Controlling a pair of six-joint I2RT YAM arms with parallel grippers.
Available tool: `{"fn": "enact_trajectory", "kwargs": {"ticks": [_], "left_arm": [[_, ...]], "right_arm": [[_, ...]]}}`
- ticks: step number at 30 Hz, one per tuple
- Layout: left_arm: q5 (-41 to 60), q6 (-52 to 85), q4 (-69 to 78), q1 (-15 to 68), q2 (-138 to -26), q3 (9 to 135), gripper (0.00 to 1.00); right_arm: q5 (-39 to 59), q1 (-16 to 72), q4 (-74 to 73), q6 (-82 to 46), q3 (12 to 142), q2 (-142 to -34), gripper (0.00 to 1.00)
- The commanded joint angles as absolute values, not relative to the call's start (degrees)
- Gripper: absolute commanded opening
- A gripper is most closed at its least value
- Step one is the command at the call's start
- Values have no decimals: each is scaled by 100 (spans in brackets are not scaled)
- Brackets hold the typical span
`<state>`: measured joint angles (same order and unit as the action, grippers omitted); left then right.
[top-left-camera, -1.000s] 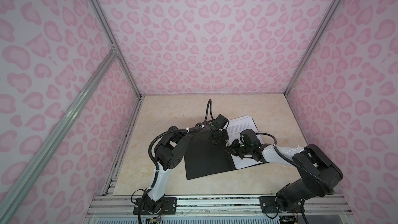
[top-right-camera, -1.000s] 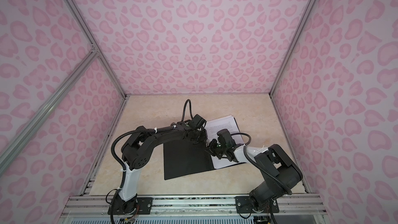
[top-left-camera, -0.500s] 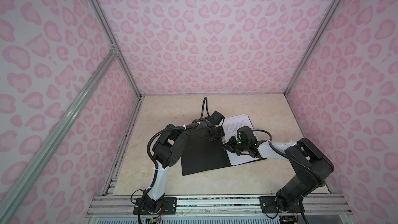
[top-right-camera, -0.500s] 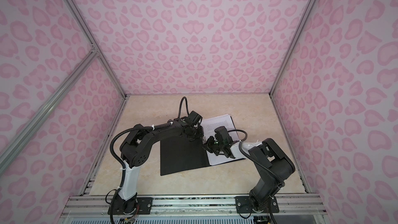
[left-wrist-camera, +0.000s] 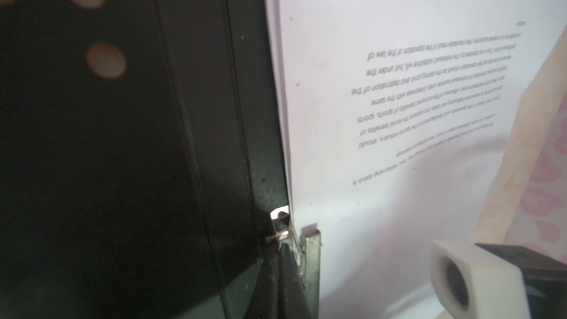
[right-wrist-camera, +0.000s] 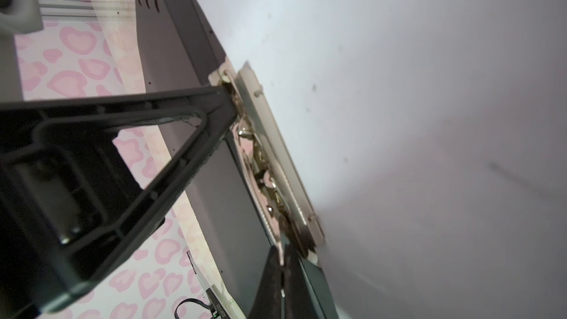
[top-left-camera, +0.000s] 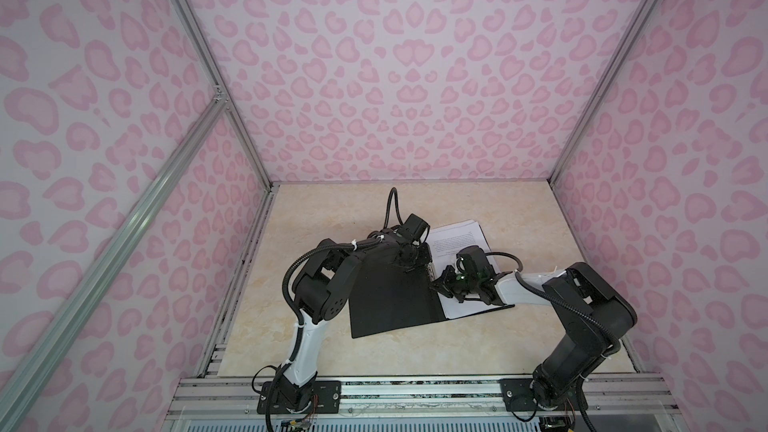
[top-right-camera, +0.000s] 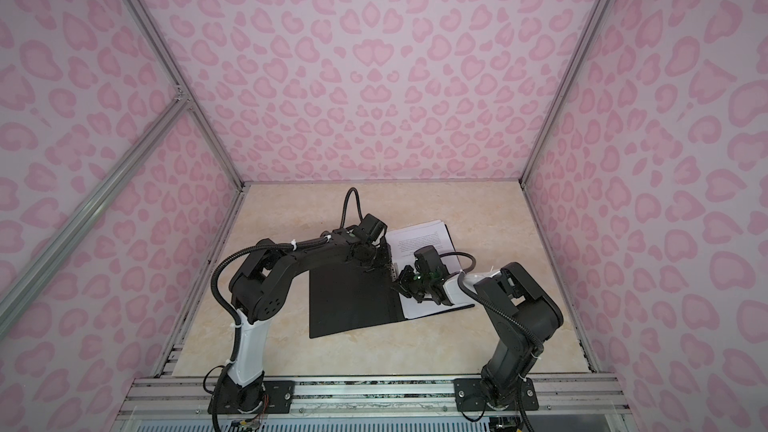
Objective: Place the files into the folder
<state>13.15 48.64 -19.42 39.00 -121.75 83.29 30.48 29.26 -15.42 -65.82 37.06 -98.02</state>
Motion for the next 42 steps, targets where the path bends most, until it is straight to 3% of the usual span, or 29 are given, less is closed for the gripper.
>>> {"fn": "enact_trajectory", "kwargs": {"ticks": [1,14,28,39,42], "left_arm": [[655,4699,-2554,3848,-12307,8203,3],[650,4795,-2465,3814,-12225,8020,3],[696,4774,-2432,3814,-12170,7904,3],[757,4747,-2407,3829,-12133,7858,3],[846,4639,-2386,3849,-12124,7916,3]], "right_arm": [[2008,2891,-314,-6560,3622,-9985,0],[2205,2754,-607,-6423,3520,-10413,0],[3328,2367,-1750,-6707,3303,-10818,0],[3859,2245,-1603,-6805,3458,-11080,14],[3881,2207,-1590,-6766,3456,-11109,13]]}}
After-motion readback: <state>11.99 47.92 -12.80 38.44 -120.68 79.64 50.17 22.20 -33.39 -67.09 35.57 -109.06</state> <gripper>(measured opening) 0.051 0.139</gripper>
